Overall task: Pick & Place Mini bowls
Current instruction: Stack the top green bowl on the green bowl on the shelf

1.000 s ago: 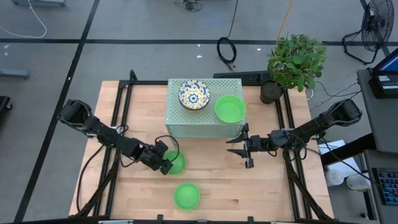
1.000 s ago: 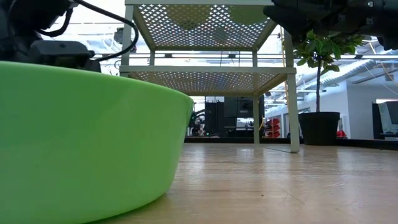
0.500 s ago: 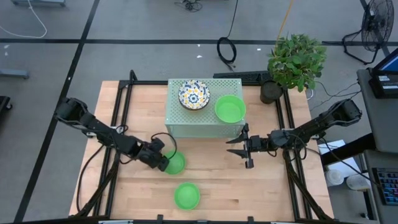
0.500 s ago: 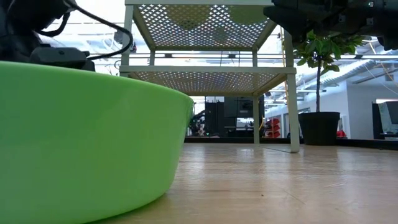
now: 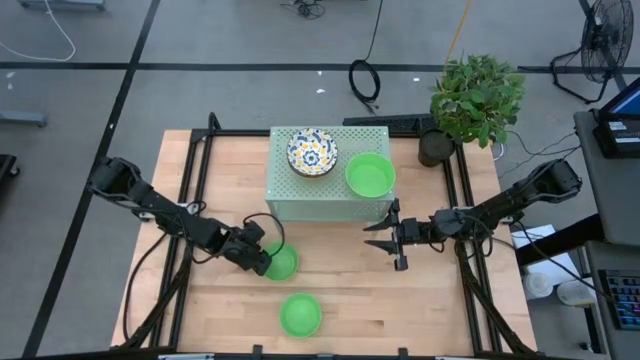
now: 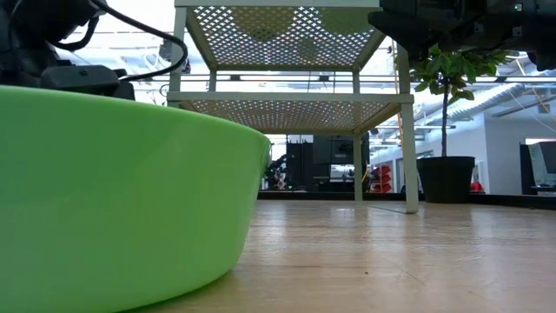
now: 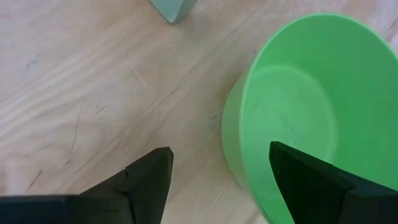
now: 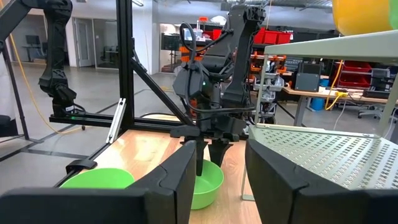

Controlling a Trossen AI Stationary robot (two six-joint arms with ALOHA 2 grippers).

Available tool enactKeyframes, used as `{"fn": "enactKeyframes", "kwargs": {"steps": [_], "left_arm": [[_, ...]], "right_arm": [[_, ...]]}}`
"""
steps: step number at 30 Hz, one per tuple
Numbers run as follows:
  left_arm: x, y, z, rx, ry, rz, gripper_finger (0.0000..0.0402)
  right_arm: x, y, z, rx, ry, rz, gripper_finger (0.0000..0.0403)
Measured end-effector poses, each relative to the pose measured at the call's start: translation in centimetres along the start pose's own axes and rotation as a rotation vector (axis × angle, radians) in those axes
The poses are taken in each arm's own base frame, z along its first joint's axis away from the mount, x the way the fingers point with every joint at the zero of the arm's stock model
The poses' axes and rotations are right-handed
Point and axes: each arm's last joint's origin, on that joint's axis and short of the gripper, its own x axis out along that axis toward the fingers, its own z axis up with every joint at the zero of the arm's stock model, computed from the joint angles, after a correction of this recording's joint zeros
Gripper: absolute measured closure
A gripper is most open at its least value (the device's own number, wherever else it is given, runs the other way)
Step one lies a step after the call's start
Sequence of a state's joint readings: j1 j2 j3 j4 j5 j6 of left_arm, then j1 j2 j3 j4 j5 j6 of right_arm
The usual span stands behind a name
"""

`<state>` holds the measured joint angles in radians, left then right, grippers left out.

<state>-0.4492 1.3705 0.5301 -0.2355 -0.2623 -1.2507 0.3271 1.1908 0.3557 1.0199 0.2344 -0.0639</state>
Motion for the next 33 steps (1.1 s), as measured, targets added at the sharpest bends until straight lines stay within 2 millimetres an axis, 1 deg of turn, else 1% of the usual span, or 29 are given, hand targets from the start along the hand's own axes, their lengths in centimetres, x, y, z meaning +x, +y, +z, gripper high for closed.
{"fn": "enactKeyframes", "kwargs": {"steps": [5, 7, 10, 16, 19, 22, 33], "left_arm": [[-0.01, -0.01, 0.00, 0.015, 0.000, -0.001, 0.0130], [-0.01, -0.01, 0.01, 0.015, 0.000, -0.001, 0.0141], [-0.02, -0.02, 0.01, 0.015, 0.000, -0.002, 0.0174], [-0.03, -0.04, 0.05, 0.021, -0.010, 0.000, 0.0257], [-0.04, -0.01, 0.15, 0.025, -0.044, 0.012, 0.0287], [-0.04, 0.00, 0.18, 0.047, -0.053, 0.015, 0.0307], [-0.04, -0.04, 0.22, 0.102, -0.062, 0.015, 0.0353]], "right_arm": [[0.00, 0.00, 0.00, 0.000, 0.000, 0.000, 0.0275], [0.00, 0.00, 0.00, 0.000, 0.000, 0.000, 0.0275], [0.00, 0.00, 0.00, 0.000, 0.000, 0.000, 0.0275], [0.00, 0.00, 0.00, 0.000, 0.000, 0.000, 0.0275], [0.00, 0.00, 0.01, 0.000, 0.000, 0.000, 0.0275], [0.00, 0.00, 0.00, 0.000, 0.000, 0.000, 0.0275], [0.00, 0.00, 0.00, 0.000, 0.000, 0.000, 0.0275]]}}
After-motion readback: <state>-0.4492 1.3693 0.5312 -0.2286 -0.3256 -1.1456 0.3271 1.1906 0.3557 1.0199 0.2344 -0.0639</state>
